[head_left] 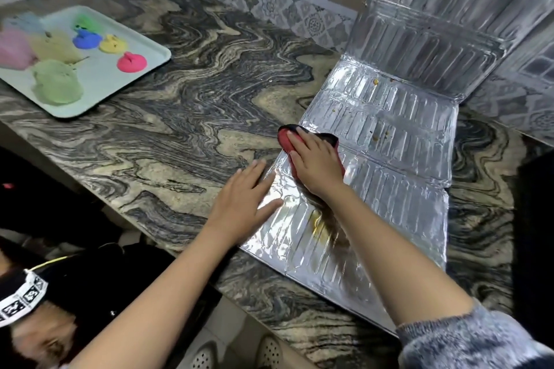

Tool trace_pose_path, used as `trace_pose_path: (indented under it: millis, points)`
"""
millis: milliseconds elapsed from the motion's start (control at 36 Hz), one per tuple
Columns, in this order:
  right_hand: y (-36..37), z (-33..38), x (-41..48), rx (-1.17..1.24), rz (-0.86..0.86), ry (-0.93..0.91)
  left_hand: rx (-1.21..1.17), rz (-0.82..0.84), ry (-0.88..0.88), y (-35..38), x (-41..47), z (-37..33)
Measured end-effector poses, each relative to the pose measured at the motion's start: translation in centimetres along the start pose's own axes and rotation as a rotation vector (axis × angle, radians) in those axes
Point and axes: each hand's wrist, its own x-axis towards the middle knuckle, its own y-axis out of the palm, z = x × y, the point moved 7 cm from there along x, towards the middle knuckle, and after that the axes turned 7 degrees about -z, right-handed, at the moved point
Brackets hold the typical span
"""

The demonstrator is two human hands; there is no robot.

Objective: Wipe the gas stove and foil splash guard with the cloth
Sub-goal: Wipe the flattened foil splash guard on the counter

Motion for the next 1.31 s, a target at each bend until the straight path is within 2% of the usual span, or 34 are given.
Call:
trace_pose_path:
  millis: [83, 333, 417, 500, 722, 833, 917, 1083, 1306]
  points:
    - [0.1, 0.1, -0.1, -0.004, 0.013, -0.034, -0.006, 0.030, -0.055, 0.0, -0.8, -0.1]
    - [-0.4, 0.6, -2.5, 0.027, 0.075, -0.187, 0.096, 0.081, -0.024, 1.1, -3.2, -0.3]
    - [-1.1, -0.6, -4.3, 0.056, 0.093, -0.170, 0.110, 0.077, -0.010, 0.9, -4.0, -0.5]
    - [-2.3, -3.1, -6.4, 0.074, 0.046, -0.056, 0.100, 0.084, 0.007, 0.8, -4.4, -0.6]
    - [-5.1, -9.5, -15.1, -0.062, -0.132, 0.455, 0.067, 0.090, 0.030, 1.1, -5.5, -0.6]
    - [-5.6, -9.6, -20.3, -0.130, -0.238, 0.737, 0.060, 0.097, 0.069, 1.1, -6.3, -0.6]
    - [-5.3, -7.5, -23.2, -0.155, -0.301, 0.880, 0.056, 0.111, 0.106, 1.2, -6.8, -0.4]
    - [-3.9, -2.3, -24.7, -0.154, -0.334, 0.967, -0.008, 0.107, 0.181, 0.9, -8.4, 0.1]
    - [-1.9, 3.2, -21.9, -0.104, -0.310, 0.895, -0.062, 0.149, 0.234, -0.1, -9.3, 0.9]
